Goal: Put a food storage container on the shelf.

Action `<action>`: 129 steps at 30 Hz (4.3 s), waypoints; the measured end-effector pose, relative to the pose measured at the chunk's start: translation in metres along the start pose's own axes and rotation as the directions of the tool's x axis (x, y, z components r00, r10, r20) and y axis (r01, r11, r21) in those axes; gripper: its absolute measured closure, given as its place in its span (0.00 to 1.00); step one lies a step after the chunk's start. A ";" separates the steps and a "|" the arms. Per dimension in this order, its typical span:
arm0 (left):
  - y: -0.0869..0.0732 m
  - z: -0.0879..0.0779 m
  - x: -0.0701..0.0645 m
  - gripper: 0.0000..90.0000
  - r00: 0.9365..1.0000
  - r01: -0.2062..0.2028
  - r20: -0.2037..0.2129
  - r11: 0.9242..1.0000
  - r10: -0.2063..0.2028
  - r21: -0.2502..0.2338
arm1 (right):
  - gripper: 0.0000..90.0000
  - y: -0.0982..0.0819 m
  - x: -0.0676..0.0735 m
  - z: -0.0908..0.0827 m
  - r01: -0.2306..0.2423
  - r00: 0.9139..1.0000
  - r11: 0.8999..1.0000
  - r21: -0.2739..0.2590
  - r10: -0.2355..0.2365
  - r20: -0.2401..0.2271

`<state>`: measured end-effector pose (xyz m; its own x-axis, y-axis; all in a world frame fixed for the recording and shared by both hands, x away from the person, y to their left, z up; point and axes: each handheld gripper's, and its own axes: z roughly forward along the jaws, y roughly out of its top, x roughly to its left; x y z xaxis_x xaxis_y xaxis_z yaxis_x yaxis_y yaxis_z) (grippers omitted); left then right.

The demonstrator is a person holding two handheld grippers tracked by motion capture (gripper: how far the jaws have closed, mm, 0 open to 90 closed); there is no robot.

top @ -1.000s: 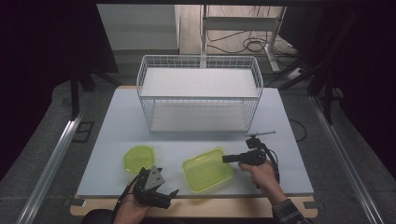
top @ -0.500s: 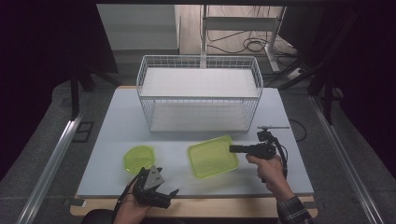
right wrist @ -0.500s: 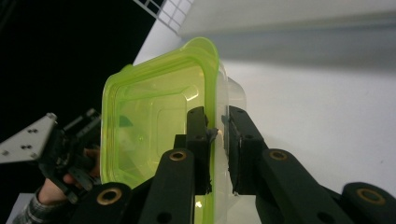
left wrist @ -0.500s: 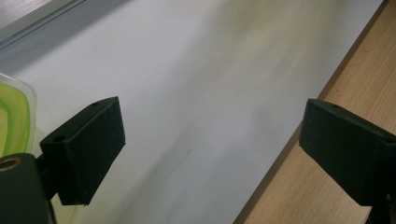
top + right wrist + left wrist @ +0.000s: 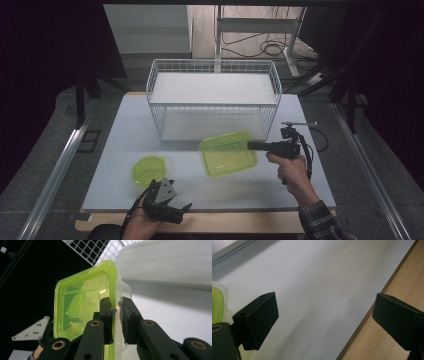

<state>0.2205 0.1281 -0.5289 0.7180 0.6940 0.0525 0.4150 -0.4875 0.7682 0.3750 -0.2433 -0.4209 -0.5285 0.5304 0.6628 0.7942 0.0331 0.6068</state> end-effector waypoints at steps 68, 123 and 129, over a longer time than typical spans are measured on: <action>0.000 0.001 -0.004 0.05 1.000 -0.020 0.020 1.000 0.021 -0.009 | 0.89 0.159 0.049 0.037 0.059 0.981 0.971 -0.230 -0.013 0.196; 0.001 0.000 -0.001 0.06 0.999 0.022 0.044 1.000 -0.023 0.007 | 0.45 0.164 0.046 0.046 0.246 0.905 0.963 -0.105 -0.190 0.379; 0.001 0.001 -0.001 0.05 0.999 0.020 0.043 1.000 -0.020 -0.012 | 0.39 0.156 0.051 0.042 0.282 0.899 0.955 -0.089 -0.231 0.372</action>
<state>0.2207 0.1265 -0.5286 0.7329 0.6802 0.0099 0.4229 -0.4669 0.7766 0.4846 -0.1753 -0.3108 -0.5468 0.7843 0.2930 0.5833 0.1058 0.8053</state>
